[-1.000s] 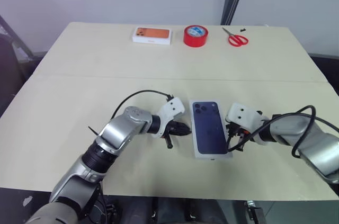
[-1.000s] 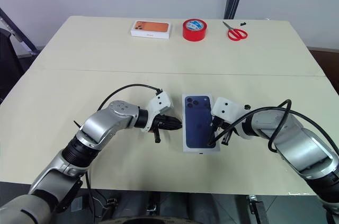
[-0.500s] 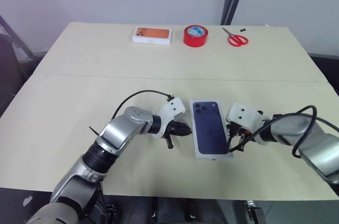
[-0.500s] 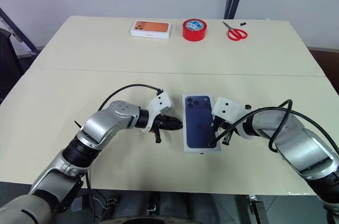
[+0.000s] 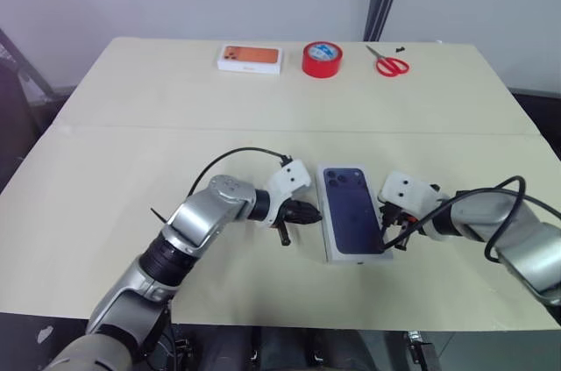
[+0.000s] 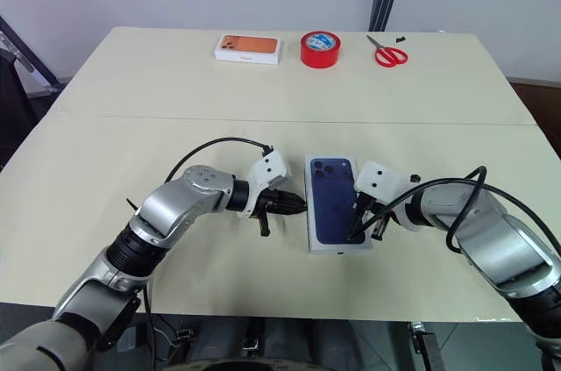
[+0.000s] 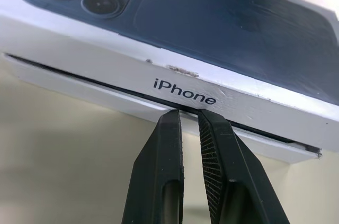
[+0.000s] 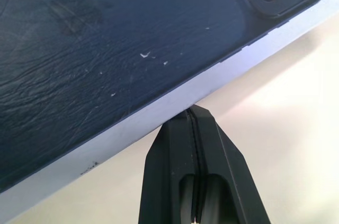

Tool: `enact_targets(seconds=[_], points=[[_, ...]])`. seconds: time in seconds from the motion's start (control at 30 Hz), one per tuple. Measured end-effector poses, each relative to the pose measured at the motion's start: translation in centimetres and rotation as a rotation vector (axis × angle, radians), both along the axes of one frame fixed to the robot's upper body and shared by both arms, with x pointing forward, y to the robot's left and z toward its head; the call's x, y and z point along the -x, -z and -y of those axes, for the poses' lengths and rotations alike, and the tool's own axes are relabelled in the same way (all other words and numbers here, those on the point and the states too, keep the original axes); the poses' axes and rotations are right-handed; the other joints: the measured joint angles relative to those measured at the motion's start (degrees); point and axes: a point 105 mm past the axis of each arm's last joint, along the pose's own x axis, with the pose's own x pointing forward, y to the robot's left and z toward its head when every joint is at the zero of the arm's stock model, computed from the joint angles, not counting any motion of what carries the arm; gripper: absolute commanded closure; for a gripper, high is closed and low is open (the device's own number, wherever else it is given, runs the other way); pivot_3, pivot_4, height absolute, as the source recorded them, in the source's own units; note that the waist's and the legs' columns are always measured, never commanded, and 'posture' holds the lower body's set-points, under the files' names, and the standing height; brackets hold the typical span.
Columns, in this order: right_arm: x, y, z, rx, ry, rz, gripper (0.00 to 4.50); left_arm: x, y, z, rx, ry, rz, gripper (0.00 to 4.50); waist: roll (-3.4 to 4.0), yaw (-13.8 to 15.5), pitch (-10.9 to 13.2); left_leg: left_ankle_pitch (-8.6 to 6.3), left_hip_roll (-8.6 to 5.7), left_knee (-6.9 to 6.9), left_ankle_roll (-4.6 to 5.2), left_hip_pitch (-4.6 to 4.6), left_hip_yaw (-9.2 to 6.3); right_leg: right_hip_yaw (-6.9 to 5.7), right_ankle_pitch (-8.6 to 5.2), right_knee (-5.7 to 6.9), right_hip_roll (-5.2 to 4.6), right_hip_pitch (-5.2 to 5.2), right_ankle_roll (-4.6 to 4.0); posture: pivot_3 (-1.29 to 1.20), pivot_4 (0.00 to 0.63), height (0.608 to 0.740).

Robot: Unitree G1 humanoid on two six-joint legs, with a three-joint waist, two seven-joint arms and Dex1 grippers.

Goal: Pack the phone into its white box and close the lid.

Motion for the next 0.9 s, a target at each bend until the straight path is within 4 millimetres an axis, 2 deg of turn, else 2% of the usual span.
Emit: enact_targets(seconds=[0.9], points=[[-0.01,0.39,-0.35,-0.011,0.002,0.001,4.47,-0.08,0.22,-0.38,-0.018,-0.003,0.005,3.91,0.00,0.0,0.0,0.01,0.01,0.01,-0.02,0.01,0.00,0.01,0.00,0.02,0.04,0.00,0.00,0.00,0.150,0.725]])
